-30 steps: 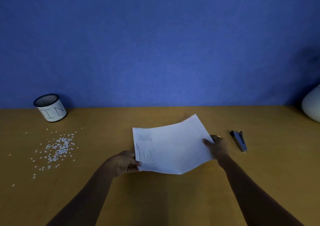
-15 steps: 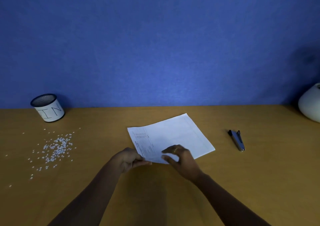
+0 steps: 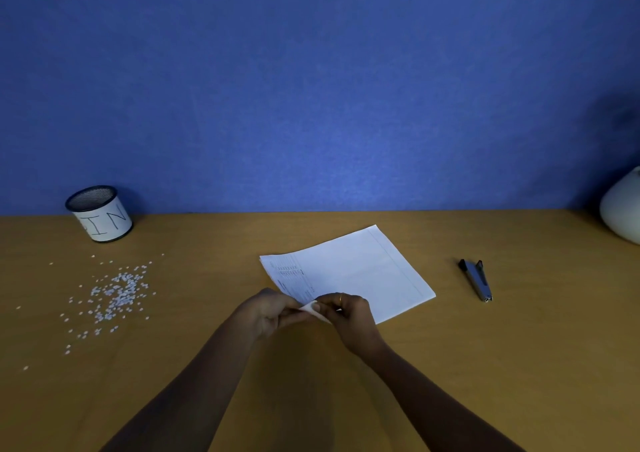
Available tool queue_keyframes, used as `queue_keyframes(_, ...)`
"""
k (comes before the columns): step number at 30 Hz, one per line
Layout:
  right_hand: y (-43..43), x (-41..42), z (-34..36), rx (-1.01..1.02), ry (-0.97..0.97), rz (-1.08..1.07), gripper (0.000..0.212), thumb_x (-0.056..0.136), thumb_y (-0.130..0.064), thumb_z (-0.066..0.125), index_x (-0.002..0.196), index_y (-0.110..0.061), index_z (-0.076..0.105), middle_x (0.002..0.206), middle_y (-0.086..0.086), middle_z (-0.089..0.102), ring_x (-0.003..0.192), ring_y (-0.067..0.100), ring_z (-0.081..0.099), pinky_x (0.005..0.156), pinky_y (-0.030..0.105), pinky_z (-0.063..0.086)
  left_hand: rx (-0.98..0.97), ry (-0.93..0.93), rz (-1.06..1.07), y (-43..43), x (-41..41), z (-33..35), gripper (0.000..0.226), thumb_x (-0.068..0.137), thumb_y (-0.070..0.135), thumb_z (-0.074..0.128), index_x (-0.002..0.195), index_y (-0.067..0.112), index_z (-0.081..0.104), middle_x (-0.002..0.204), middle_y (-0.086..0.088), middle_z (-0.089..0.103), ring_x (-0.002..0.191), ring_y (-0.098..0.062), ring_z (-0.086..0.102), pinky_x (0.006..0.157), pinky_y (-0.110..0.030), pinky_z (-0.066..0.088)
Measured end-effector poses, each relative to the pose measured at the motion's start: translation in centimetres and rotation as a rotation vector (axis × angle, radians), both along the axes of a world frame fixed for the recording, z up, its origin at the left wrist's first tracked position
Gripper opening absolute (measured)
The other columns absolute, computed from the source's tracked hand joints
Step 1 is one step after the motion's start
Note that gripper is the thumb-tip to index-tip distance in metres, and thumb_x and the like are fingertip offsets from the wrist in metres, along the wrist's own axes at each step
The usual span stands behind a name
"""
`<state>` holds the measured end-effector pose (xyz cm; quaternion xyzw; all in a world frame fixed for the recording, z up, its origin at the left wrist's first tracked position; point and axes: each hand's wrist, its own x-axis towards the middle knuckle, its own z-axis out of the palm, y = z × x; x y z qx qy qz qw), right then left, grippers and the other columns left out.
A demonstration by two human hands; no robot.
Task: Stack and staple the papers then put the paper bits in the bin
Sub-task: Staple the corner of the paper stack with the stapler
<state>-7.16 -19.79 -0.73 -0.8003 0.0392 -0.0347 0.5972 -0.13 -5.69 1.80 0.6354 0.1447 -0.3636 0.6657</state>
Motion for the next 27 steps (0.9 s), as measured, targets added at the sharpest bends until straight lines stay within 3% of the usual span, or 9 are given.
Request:
queue_keyframes(3, -0.4, 0.1, 0.0, 0.055, 0.003, -0.017, 0.011, 0.087, -0.012, 0.061, 0.092, -0.011, 0.072, 0.081, -0.014, 0.067, 0.070, -0.010, 0.064, 0.065, 0.008, 0.049, -0.075, 0.017, 0.009, 0.1, -0.2, 0.4, 0.024, 0.087, -0.012, 0.050, 0.111, -0.014, 0.050, 0.090, -0.024, 0.063, 0.056, -0.025, 0.070, 0.047, -0.024, 0.056)
queue_keyframes(9, -0.3, 0.0, 0.2, 0.082, -0.021, 0.005, 0.014, 0.087, -0.011, 0.061, 0.086, -0.022, 0.070, 0.075, -0.021, 0.069, 0.075, -0.006, 0.066, 0.066, 0.009, 0.050, -0.076, 0.025, 0.018, 0.2, -0.5, 0.3, 0.022, 0.087, -0.013, 0.048, 0.110, -0.011, 0.050, 0.092, -0.023, 0.063, 0.064, -0.026, 0.070, 0.047, -0.023, 0.056)
queue_keyframes(12, -0.1, 0.0, 0.3, 0.072, -0.050, 0.015, 0.018, 0.085, -0.015, 0.064, 0.083, -0.032, 0.070, 0.074, -0.026, 0.070, 0.081, 0.000, 0.068, 0.072, 0.014, 0.053, -0.065, 0.030, 0.046, 0.0, -0.7, 0.2, 0.025, 0.087, -0.015, 0.045, 0.112, -0.012, 0.048, 0.092, -0.024, 0.061, 0.055, -0.025, 0.070, 0.044, -0.022, 0.055)
queue_keyframes(15, -0.2, 0.1, 0.2, -0.044, -0.096, 0.025, 0.012, 0.085, -0.020, 0.065, 0.086, -0.028, 0.073, 0.081, -0.020, 0.071, 0.083, 0.006, 0.068, 0.076, 0.015, 0.053, -0.046, 0.028, 0.108, -0.3, -1.0, 0.1, 0.030, 0.087, -0.017, 0.046, 0.117, -0.015, 0.045, 0.090, -0.024, 0.060, 0.049, -0.022, 0.069, 0.041, -0.021, 0.053)
queue_keyframes(18, -0.4, 0.1, -0.2, -0.294, -0.259, 0.021, 0.015, 0.084, -0.018, 0.063, 0.093, -0.015, 0.075, 0.092, -0.001, 0.074, 0.085, 0.003, 0.062, 0.077, 0.001, 0.043, -0.048, 0.011, 0.216, -0.9, -1.4, -0.3, 0.033, 0.086, -0.018, 0.047, 0.119, -0.020, 0.043, 0.087, -0.026, 0.058, 0.044, -0.022, 0.066, 0.039, -0.021, 0.052)
queue_keyframes(23, -0.2, -0.2, -1.6, -0.505, -0.369, -0.040, 0.015, 0.080, -0.019, 0.064, 0.089, -0.014, 0.076, 0.092, 0.002, 0.072, 0.093, 0.004, 0.050, 0.074, -0.006, 0.035, -0.100, 0.002, 0.371, -1.6, -2.6, -0.9, 0.023, 0.088, -0.016, 0.046, 0.111, -0.012, 0.048, 0.118, -0.026, 0.053, 0.075, -0.031, 0.061, 0.040, -0.023, 0.054)
queue_keyframes(25, -0.1, -0.6, -2.0, -0.432, -0.322, -0.093, 0.017, 0.082, -0.020, 0.065, 0.094, -0.013, 0.075, 0.097, -0.003, 0.067, 0.087, -0.002, 0.051, 0.073, -0.005, 0.037, -0.120, -0.017, 0.400, -2.0, -3.3, -1.0, 0.019, 0.088, -0.015, 0.045, 0.105, -0.008, 0.051, 0.124, -0.027, 0.052, 0.077, -0.029, 0.060, 0.043, -0.023, 0.055)
queue_keyframes(27, 0.3, -1.0, -2.3, -0.284, -0.214, -0.209, 0.019, 0.083, -0.018, 0.068, 0.100, -0.010, 0.072, 0.099, -0.007, 0.058, 0.083, -0.004, 0.053, 0.069, -0.003, 0.042, -0.114, -0.035, 0.421, -2.5, -3.9, -1.4, 0.025, 0.089, -0.014, 0.045, 0.112, -0.010, 0.053, 0.124, -0.026, 0.053, 0.076, -0.027, 0.060, 0.044, -0.021, 0.055)
